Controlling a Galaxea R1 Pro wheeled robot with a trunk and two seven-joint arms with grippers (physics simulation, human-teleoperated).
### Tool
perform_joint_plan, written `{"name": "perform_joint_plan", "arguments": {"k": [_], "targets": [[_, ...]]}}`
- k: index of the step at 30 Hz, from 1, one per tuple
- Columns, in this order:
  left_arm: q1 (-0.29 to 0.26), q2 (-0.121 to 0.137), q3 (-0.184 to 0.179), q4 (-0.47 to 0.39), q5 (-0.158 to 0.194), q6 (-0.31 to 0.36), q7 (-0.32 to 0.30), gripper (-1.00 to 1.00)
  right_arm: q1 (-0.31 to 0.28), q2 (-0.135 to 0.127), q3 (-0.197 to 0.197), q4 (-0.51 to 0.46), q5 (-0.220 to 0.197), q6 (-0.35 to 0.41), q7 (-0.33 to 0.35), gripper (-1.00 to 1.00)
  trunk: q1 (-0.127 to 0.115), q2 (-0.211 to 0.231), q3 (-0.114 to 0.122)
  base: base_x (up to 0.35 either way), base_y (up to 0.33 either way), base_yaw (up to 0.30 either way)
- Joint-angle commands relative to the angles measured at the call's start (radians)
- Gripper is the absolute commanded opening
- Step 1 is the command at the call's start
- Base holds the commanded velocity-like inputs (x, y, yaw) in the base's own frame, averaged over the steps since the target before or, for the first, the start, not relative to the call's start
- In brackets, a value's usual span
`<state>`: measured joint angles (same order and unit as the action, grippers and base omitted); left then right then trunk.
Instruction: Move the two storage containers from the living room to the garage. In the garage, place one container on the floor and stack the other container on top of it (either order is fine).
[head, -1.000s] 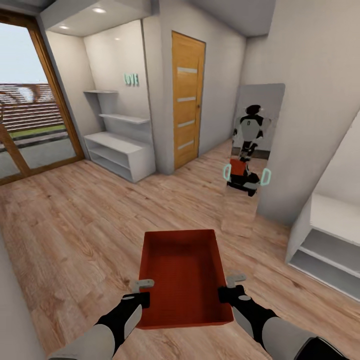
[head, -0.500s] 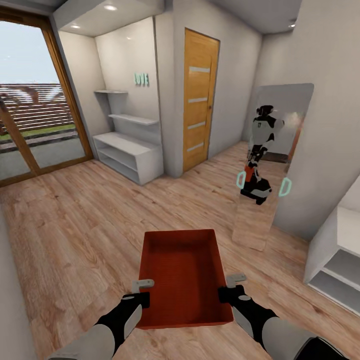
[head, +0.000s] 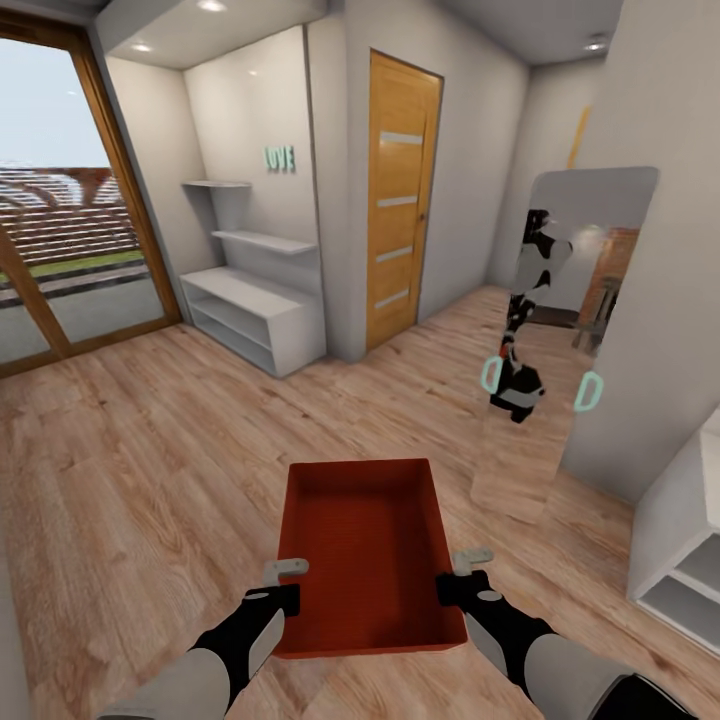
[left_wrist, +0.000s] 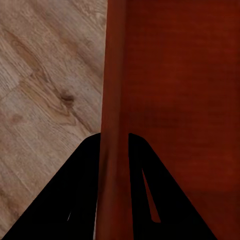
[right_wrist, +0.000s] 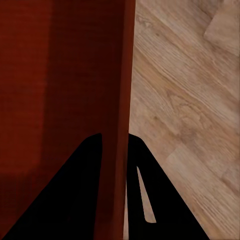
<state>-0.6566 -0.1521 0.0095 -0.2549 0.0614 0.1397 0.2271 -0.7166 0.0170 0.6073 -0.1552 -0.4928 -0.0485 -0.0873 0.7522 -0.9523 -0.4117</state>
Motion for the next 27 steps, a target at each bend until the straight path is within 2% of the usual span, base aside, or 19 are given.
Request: {"name": "perform_joint_plan", "arguments": {"k": [1, 27], "targets": [[0.0, 0.011, -0.005, -0.006, -0.023, 0.007, 0.009, -1.0, -0.001, -0.001, -0.012, 0.016, -0.013, -0.005, -0.009, -1.0, 0.001, -0.001, -0.001, 0.323, 0.0, 0.0], [0.0, 0.011, -0.005, -0.006, -0.023, 0.007, 0.009, -1.0, -0.001, -0.001, -0.012, 0.016, -0.013, -0.005, -0.009, -1.0, 0.001, -0.001, -0.001, 0.323, 0.0, 0.0]]}}
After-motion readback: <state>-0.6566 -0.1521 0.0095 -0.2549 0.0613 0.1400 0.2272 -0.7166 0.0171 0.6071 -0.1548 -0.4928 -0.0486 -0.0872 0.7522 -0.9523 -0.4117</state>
